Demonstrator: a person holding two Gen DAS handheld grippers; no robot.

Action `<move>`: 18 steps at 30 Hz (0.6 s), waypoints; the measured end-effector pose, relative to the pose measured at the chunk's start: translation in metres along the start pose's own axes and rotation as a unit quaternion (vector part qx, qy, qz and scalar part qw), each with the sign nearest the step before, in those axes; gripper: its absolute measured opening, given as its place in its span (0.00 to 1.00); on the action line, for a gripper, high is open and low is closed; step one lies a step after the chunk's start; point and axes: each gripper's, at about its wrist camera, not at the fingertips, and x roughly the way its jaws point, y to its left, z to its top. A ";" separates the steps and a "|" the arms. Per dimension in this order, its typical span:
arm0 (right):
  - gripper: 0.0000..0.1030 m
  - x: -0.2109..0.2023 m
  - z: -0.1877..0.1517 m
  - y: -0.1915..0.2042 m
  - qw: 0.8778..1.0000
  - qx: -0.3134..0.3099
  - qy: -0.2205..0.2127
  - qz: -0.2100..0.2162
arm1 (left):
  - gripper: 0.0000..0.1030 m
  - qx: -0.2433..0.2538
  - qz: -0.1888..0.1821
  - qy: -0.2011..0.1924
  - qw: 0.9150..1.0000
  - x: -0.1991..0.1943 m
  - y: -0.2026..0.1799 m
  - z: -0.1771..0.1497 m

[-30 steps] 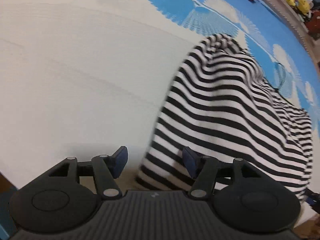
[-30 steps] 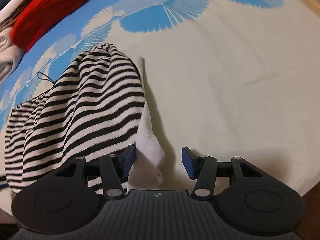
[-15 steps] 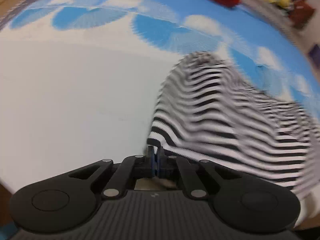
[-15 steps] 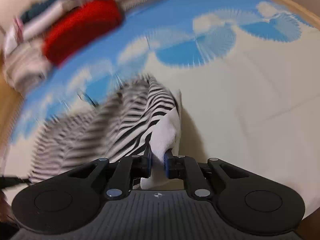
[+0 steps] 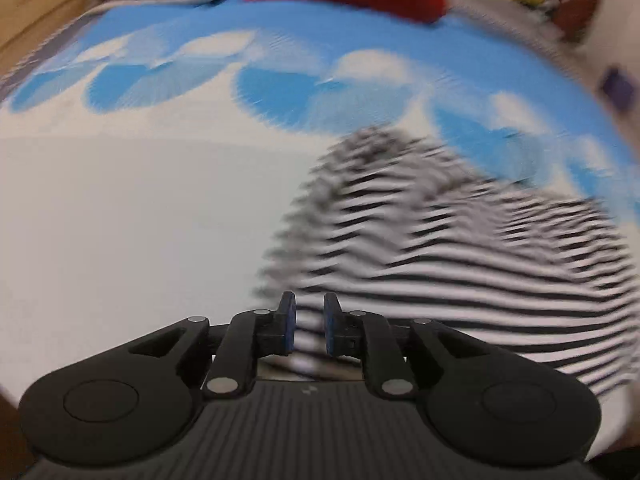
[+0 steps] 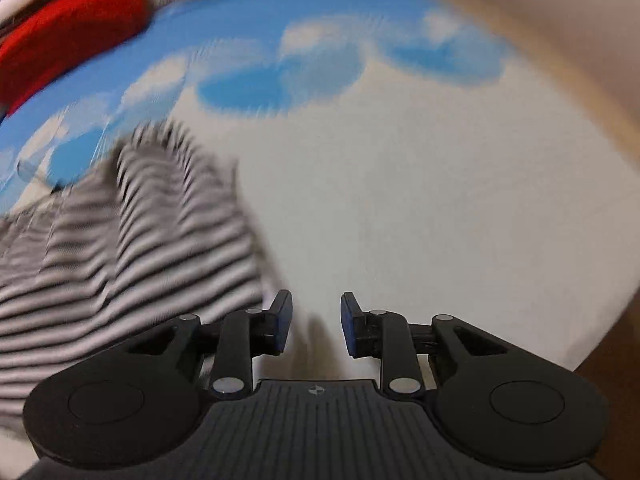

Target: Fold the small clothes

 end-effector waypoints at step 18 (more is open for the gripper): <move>0.36 0.014 -0.007 0.011 0.996 -0.022 0.063 0.066 | 0.42 0.052 -0.021 0.067 0.996 0.032 -0.052 0.001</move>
